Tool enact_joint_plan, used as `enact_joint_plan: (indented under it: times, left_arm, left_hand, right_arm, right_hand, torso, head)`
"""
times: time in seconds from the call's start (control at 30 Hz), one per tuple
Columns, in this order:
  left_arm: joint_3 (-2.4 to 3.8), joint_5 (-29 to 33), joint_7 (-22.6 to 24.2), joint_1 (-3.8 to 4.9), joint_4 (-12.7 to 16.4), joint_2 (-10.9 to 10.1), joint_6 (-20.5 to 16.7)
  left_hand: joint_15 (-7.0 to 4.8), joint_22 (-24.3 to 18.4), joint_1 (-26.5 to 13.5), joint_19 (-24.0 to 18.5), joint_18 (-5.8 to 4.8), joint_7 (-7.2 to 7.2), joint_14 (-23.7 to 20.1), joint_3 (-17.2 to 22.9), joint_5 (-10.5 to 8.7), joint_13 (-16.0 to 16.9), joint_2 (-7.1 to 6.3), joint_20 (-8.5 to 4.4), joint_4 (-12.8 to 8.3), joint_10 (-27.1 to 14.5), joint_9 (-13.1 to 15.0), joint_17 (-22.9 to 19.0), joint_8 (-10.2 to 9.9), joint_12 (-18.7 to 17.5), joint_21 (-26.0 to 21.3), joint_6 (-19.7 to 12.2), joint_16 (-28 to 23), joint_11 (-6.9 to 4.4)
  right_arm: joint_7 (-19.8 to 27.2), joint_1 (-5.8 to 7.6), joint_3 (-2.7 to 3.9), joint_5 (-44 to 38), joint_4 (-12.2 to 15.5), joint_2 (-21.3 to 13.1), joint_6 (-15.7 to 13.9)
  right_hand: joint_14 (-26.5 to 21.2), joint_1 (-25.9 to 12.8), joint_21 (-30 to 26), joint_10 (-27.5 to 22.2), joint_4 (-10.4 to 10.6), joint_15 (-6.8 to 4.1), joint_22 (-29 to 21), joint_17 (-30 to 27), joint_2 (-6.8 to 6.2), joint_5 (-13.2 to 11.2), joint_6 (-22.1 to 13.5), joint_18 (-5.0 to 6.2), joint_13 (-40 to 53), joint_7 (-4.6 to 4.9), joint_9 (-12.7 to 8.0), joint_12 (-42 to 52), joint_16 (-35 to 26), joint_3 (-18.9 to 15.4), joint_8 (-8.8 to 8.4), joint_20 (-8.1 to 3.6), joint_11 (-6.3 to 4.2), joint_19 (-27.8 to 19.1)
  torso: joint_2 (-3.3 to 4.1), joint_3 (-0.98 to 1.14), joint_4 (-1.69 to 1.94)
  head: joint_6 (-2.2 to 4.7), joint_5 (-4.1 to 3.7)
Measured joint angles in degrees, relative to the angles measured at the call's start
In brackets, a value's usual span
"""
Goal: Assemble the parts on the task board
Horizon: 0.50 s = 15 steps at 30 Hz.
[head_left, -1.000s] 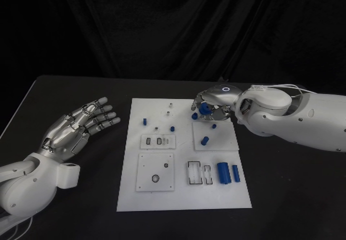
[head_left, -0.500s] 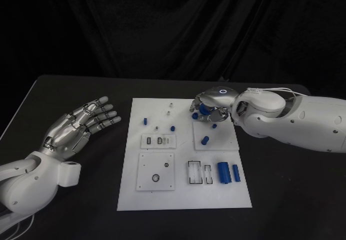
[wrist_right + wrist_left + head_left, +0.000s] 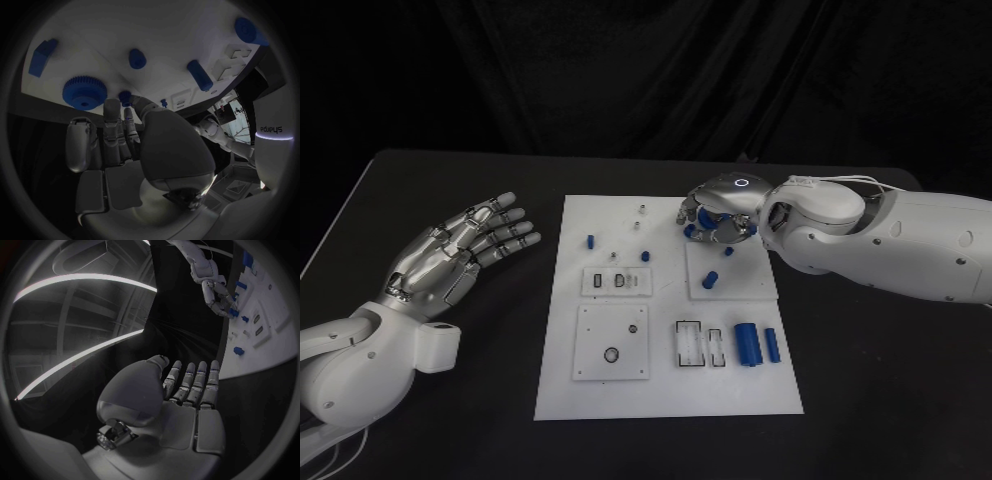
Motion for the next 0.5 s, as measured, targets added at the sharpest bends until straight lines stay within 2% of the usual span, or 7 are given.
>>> enact_joint_plan:
  times: [0.1,0.17,0.2,0.33,0.5]
  left_arm:
    - [-0.03,0.0,0.0,0.0,-0.2,0.1,0.1]
    - [-0.03,0.1,0.0,0.0,-0.3,0.1,0.2]
    - [-0.04,0.1,0.0,0.0,-0.4,0.1,0.3]
    - [-0.07,0.1,0.0,0.0,-0.5,0.2,0.4]
    - [-0.12,0.2,0.0,0.0,-0.8,0.4,0.6]
  left_hand:
    - [0.0,0.0,0.0,0.0,0.0,0.0,0.0,0.0,0.0,0.0,0.0,0.0,0.0,0.0,0.0,-0.1,0.0,0.0,0.0,0.0,-0.1,0.0]
    - [0.0,-0.1,0.0,0.0,0.0,0.0,0.0,0.1,0.0,-0.1,0.0,0.0,-0.1,0.0,0.0,-0.1,0.0,0.0,0.0,0.0,-0.1,0.0]
    - [0.0,-0.1,0.0,0.0,0.0,0.0,0.0,0.2,0.0,-0.1,0.0,0.0,-0.2,0.0,0.0,-0.1,0.0,0.0,0.0,0.0,-0.1,0.0]
    - [0.0,-0.1,0.0,0.0,0.0,0.21,0.0,0.2,0.0,-0.1,0.0,0.0,-0.2,-0.2,0.0,-0.2,0.0,0.0,0.0,-0.2,-0.1,0.2]
    - [0.0,-0.1,0.0,0.2,-0.01,0.21,0.0,0.2,0.0,-0.1,0.0,0.21,-0.5,-0.2,-0.1,-0.2,0.0,0.0,0.0,-0.2,-0.4,0.2]
  right_arm:
    - [0.0,-0.03,0.0,0.0,-0.1,0.1,0.0]
    - [0.0,-0.04,0.0,0.0,-0.1,0.1,0.0]
    - [0.0,-0.06,0.01,0.0,-0.1,0.1,0.0]
    - [0.0,-0.1,0.01,0.0,-0.2,0.2,0.2]
    - [0.0,-0.11,0.01,0.0,-0.3,0.3,0.4]
  right_hand:
    - [0.2,0.0,0.0,2.0,-0.1,-0.19,0.0,-0.1,0.0,0.1,2.3,0.01,-0.2,-0.05,0.6,-0.8,0.0,1.2,0.0,-0.33,-0.31,0.3]
    - [0.3,0.0,0.4,4.6,-0.3,-0.31,0.0,0.2,0.0,0.7,4.6,-0.1,-0.4,0.32,1.4,-1.3,0.0,2.0,0.31,-0.55,-0.76,0.5]
    - [0.4,0.0,0.4,5.4,-0.5,-0.44,0.0,0.3,0.0,0.8,5.0,-0.87,-0.5,0.35,1.6,-1.7,0.0,2.2,0.32,-0.62,-0.82,0.6]
    - [0.8,0.0,0.7,8.3,-0.9,-0.21,0.0,0.6,0.0,1.7,5.5,-0.92,-0.8,0.86,2.3,-2.8,0.2,3.1,-0.08,-0.42,-1.18,0.8]
    - [0.8,0.0,0.7,9.7,-1.3,-0.21,0.0,0.4,0.0,2.0,5.8,-0.91,-1.0,0.76,2.7,-3.6,0.2,3.8,-0.39,-0.21,-1.22,1.0]
  torso:
    - [-0.02,0.0,-0.02]
    - [-0.03,-0.01,-0.04]
    - [-0.04,-0.01,-0.07]
    - [-0.04,-0.02,-0.11]
    - [-0.04,-0.02,-0.11]
  head:
    - [-0.08,-0.01]
    - [-0.15,0.04]
    - [-0.15,0.07]
    - [-0.27,0.14]
    - [-0.36,0.14]
